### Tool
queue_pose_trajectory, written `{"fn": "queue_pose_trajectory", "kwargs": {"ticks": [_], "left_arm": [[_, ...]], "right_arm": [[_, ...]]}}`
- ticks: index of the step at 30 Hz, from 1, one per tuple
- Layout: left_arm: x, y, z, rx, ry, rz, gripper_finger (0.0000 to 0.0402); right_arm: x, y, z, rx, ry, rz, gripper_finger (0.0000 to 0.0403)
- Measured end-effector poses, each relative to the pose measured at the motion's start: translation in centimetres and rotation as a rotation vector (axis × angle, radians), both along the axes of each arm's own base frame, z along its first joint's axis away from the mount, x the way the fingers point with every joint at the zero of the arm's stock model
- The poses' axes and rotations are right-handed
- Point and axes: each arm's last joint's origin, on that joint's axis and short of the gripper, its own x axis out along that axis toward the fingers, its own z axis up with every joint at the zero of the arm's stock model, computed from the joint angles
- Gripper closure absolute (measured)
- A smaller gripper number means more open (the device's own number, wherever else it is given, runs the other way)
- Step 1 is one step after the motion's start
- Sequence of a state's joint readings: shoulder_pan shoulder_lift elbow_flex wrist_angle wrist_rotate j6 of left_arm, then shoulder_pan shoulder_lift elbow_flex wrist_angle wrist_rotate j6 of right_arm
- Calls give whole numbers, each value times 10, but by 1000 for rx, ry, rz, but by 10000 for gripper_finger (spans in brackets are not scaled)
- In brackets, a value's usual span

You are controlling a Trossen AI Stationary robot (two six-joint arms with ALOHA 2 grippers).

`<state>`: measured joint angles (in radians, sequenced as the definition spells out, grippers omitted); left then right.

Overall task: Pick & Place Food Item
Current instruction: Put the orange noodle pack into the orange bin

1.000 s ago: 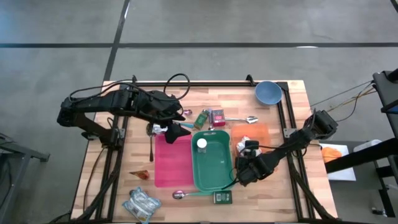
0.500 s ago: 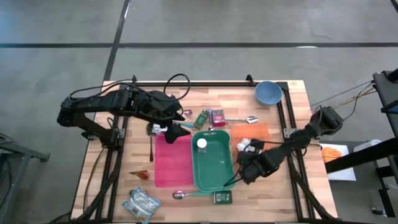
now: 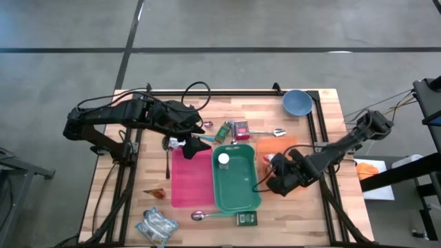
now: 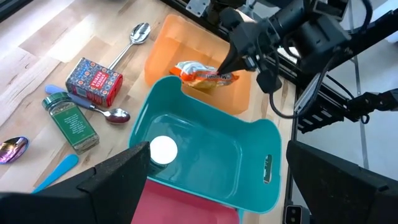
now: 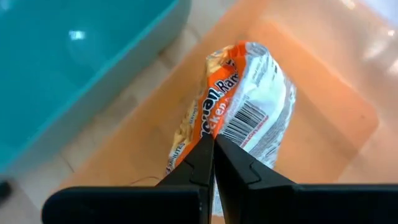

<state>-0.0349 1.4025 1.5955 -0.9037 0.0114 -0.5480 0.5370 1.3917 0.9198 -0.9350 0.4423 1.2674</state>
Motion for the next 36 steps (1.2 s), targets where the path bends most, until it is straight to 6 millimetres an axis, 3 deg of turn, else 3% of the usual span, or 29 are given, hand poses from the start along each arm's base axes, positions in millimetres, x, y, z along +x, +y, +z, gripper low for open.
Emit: {"fn": "queue_pose_trajectory", "kwargs": {"ticks": [5,16,36], "left_arm": [[0,0,0,0,-1,1,22],[0,0,0,-2,-1,3,22],[0,0,0,-2,0,2,22]], "right_arm": [[3,-15,4,-6,-90,-98,395],[17,-52,-14,-30,-248,-190,395],[12,-62,-27,-40,-213,-199,395]]}}
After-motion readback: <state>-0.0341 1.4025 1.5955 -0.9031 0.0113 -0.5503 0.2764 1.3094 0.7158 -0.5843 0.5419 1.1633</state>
